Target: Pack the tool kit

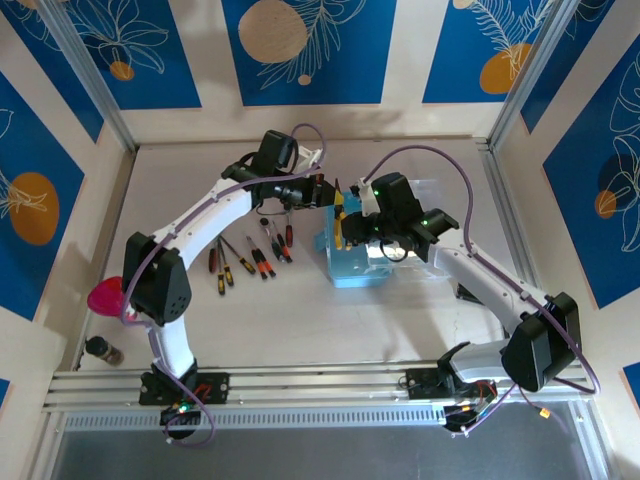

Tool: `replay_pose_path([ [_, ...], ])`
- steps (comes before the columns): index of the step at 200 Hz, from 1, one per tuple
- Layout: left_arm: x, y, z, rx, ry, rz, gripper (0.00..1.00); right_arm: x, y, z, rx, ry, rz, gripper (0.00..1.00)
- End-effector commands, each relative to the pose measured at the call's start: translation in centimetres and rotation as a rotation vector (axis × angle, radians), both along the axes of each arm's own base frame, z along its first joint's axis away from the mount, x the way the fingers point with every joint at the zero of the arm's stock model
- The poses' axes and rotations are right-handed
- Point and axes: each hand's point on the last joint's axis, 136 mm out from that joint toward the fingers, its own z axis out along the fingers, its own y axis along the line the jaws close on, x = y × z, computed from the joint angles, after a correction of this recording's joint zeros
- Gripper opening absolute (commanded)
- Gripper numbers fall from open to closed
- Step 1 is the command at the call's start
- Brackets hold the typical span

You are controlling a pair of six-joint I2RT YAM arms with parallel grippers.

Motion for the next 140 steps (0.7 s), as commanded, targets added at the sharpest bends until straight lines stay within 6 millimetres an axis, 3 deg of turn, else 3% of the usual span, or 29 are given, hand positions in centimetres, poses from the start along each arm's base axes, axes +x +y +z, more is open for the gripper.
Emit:
replay_pose_path([
  [1, -1.0, -0.9, 2.5, -0.087, -0.021, -0.055, 0.0, 0.6, 0.6, 1.6, 0.017, -0.042, 0.007, 0.0],
  [25, -0.9, -0.8, 2.1, -0.073, -0.016, -0.052, 0.0, 0.6, 0.6, 1.8, 0.015, -0.045, 0.011, 0.0],
  [54, -0.2, 0.2, 1.8, -0.031, -0.031, -0.025, 0.53, 0.3, 0.2, 2.0, 0.001, -0.048, 0.013, 0.0],
  [77, 0.9, 1.9, 2.4, 0.0, -0.063, 0.018, 0.79, -0.1, -0.2, 1.8, 0.002, -0.035, 0.019, 0.0],
  [116, 2.6, 7.3, 3.6, 0.06, -0.112, 0.133, 0.91, -0.4, -1.2, 1.0, -0.026, -0.003, 0.009, 0.0],
  [140, 2.2, 10.9, 2.4, 0.149, -0.113, 0.193, 0.96, -0.5, -2.0, 0.7, -0.039, 0.024, 0.009, 0.0],
])
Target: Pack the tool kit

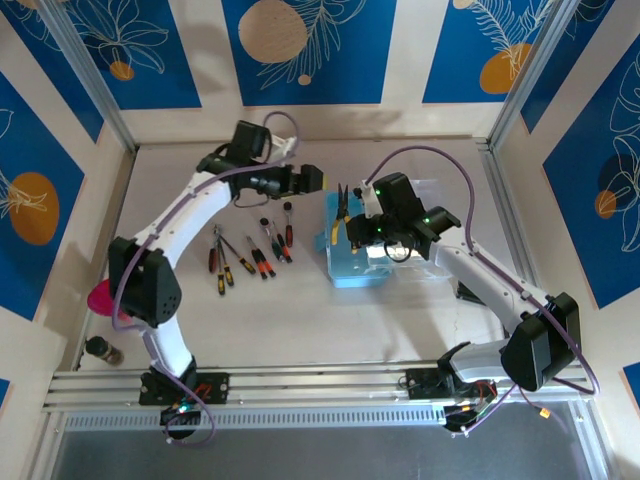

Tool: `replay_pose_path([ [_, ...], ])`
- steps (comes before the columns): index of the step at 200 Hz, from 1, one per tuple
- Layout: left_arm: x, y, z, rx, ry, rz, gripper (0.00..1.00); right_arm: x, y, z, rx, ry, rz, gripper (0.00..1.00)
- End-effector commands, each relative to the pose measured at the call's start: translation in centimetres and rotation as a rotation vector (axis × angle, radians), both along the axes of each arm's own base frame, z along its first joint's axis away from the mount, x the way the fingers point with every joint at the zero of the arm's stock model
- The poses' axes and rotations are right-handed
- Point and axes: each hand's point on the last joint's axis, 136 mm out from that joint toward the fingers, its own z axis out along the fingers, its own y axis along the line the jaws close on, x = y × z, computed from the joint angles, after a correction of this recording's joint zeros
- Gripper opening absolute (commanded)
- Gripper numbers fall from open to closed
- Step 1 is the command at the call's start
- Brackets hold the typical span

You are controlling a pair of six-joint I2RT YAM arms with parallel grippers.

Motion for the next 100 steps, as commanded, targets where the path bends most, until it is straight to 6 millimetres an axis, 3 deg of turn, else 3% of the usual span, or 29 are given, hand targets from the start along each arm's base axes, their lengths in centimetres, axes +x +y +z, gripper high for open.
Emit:
replay_pose_path([
  [1, -1.3, 3.9, 0.9, 0.089, -0.046, 0.049, 0.96, -0.2, -0.4, 1.5, 0.018, -0.019, 0.025, 0.0],
  [29, -2.8, 7.3, -2.2, 0.219, -0.017, 0.096, 1.0, 0.1, -0.8, 0.2, -0.013, 0.041, 0.018, 0.0],
  [68, -5.4, 12.2, -7.4, 0.477, 0.05, 0.178, 1.0, 1.8, 0.2, -2.2, -0.039, 0.105, -0.022, 0.0],
  [100, -6.9, 14.9, -9.7, 0.594, 0.093, 0.239, 1.0, 3.8, 1.1, -4.4, -0.051, 0.141, -0.071, 0.0],
])
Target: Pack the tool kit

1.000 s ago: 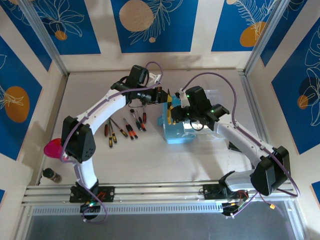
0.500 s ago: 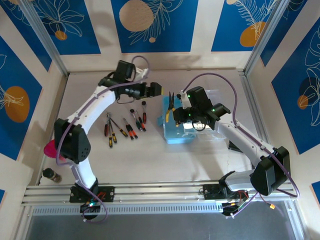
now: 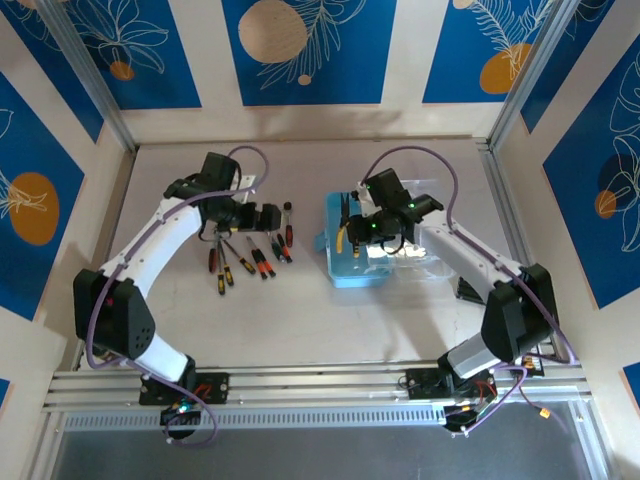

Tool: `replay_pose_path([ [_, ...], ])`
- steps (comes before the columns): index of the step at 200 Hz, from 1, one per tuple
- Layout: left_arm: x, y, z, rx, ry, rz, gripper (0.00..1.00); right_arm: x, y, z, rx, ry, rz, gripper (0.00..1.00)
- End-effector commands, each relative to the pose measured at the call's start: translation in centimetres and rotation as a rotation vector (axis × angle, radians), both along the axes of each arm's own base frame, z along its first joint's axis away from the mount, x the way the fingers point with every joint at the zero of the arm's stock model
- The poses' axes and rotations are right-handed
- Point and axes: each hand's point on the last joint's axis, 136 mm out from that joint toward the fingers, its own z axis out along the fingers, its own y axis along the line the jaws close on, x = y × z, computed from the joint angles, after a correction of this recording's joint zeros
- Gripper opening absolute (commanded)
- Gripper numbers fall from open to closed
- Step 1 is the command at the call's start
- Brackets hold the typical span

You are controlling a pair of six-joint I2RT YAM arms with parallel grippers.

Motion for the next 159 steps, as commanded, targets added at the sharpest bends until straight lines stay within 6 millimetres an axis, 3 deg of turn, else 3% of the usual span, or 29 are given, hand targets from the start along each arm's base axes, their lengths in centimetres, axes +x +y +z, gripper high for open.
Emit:
replay_pose_path([
  [1, -1.4, 3.2, -0.9, 0.143, 0.005, 0.052, 1.0, 2.2, 1.4, 0.8, 0.034, -0.034, -0.039, 0.0],
  [40, -1.9, 4.3, -2.3, 0.161, 0.027, 0.096, 1.0, 4.0, 1.6, -2.3, 0.005, 0.014, -0.124, 0.0],
  [96, -1.6, 6.6, -4.5, 0.171, 0.082, 0.189, 1.0, 5.6, 2.4, -4.6, -0.003, 0.049, -0.175, 0.0],
  [117, -1.6, 8.0, -5.1, 0.18, 0.101, 0.229, 1.0, 5.8, 2.5, -4.7, -0.017, 0.056, -0.179, 0.1],
  [159, -1.0, 11.8, -6.0, 0.298, 0.121, 0.304, 1.0, 6.1, 2.1, -2.4, -0.052, 0.031, -0.185, 0.35],
])
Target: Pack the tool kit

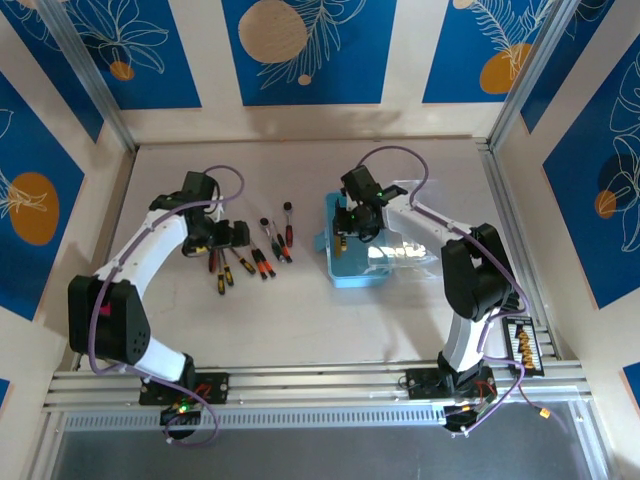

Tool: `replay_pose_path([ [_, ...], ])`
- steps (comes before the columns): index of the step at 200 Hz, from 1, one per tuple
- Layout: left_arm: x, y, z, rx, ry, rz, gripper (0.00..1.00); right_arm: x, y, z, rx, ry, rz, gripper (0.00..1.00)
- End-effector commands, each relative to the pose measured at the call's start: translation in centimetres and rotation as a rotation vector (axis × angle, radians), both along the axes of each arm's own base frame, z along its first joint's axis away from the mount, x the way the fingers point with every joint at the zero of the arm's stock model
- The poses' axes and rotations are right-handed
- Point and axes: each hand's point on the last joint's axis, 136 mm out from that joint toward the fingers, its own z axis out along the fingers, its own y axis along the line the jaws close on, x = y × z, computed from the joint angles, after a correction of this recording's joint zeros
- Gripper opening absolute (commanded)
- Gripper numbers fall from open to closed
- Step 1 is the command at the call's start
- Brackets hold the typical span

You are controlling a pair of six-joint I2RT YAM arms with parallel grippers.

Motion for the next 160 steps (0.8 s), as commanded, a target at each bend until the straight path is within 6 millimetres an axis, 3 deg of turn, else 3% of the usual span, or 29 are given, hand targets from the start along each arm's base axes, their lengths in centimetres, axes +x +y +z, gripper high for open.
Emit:
replay_pose_path([
  [1, 0.2, 2.7, -1.1, 0.108, 0.037, 0.057, 1.0, 0.6, 0.0, 2.8, -0.009, -0.045, -0.008, 0.35],
  [18, 0.5, 4.3, -1.6, 0.182, 0.047, 0.081, 1.0, 0.4, -0.3, 3.8, -0.026, -0.05, -0.011, 0.43],
  [63, 1.4, 4.6, -3.0, 0.167, 0.069, 0.099, 0.98, -0.9, -0.7, 6.7, -0.025, -0.091, 0.015, 0.67],
  [74, 1.7, 4.9, -3.4, 0.18, 0.079, 0.103, 0.94, -1.4, -0.5, 7.6, -0.017, -0.109, 0.04, 0.78],
  [92, 2.0, 5.5, -4.1, 0.206, 0.1, 0.109, 0.78, -2.3, -0.2, 8.4, -0.013, -0.125, 0.08, 0.91],
  [112, 2.5, 6.0, -5.0, 0.228, 0.123, 0.11, 0.64, -2.8, -0.4, 8.4, -0.027, -0.121, 0.096, 0.96],
  [160, 3.5, 6.2, -7.6, 0.243, 0.174, 0.1, 0.5, -3.1, -0.5, 7.7, -0.029, -0.104, 0.091, 0.98],
])
